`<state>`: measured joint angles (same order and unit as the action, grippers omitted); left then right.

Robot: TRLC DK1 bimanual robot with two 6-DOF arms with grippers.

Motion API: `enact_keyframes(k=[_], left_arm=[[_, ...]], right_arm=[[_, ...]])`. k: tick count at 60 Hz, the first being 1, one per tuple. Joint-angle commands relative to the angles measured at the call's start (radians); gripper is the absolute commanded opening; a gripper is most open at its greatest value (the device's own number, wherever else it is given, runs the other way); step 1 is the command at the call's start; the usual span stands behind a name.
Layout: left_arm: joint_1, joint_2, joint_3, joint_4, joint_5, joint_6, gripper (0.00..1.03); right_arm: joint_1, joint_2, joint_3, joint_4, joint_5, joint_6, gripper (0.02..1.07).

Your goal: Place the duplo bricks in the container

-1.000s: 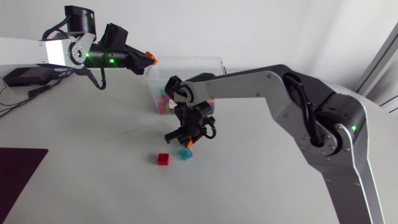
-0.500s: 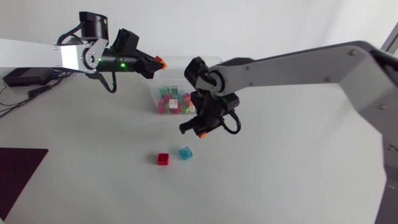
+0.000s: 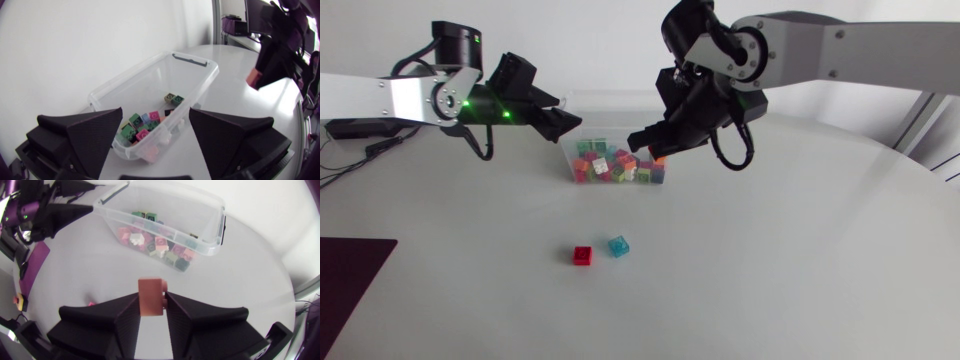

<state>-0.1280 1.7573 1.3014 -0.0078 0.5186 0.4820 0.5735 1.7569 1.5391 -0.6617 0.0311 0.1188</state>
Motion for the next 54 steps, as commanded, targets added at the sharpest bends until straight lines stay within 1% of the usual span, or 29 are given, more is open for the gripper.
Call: enact_keyframes(k=[1,3,7,12,13,14,23,25,26,33,39,44,54], left_arm=[[0.011,-0.094,-0.059,-0.089,0.023,0.133,0.98],[0.010,-0.116,-0.082,-0.123,0.026,0.179,0.98],[0.008,-0.154,-0.145,-0.155,0.026,0.248,0.98],[-0.010,-0.196,-0.223,-0.213,0.026,0.372,0.98],[-0.012,-0.199,-0.232,-0.227,0.026,0.391,0.98],[-0.018,-0.200,-0.241,-0.264,0.026,0.435,0.98],[-0.051,-0.176,-0.258,-0.406,0.026,0.587,0.98],[-0.065,-0.157,-0.257,-0.429,0.024,0.603,0.98],[-0.082,-0.145,-0.261,-0.452,0.023,0.635,0.98],[-0.127,-0.117,-0.280,-0.469,-0.009,0.665,0.98],[-0.177,-0.085,-0.300,-0.494,-0.061,0.713,0.97],[-0.199,-0.067,-0.306,-0.505,-0.095,0.736,0.96],[-0.217,-0.010,-0.298,-0.514,-0.141,0.757,0.96]], right_arm=[[-0.008,-0.005,0.015,0.030,0.006,-0.019,0.34],[-0.008,-0.005,0.018,0.047,0.006,-0.019,0.34],[-0.011,-0.004,0.027,0.073,0.006,-0.019,0.34],[-0.017,0.004,0.050,0.102,0.006,-0.024,0.34],[-0.018,0.006,0.053,0.102,0.006,-0.025,0.34],[-0.020,0.010,0.062,0.103,0.006,-0.031,0.34],[-0.037,0.006,0.064,0.157,0.006,-0.050,0.35],[-0.040,0.003,0.062,0.175,0.006,-0.056,0.35],[-0.044,0.003,0.061,0.188,0.004,-0.059,0.35],[-0.049,0.003,0.058,0.229,0.004,-0.064,0.35],[-0.052,0.003,0.058,0.263,0.000,-0.067,0.35],[-0.054,0.000,0.058,0.289,-0.002,-0.074,0.35],[-0.064,0.004,0.050,0.353,-0.008,-0.082,0.35]])
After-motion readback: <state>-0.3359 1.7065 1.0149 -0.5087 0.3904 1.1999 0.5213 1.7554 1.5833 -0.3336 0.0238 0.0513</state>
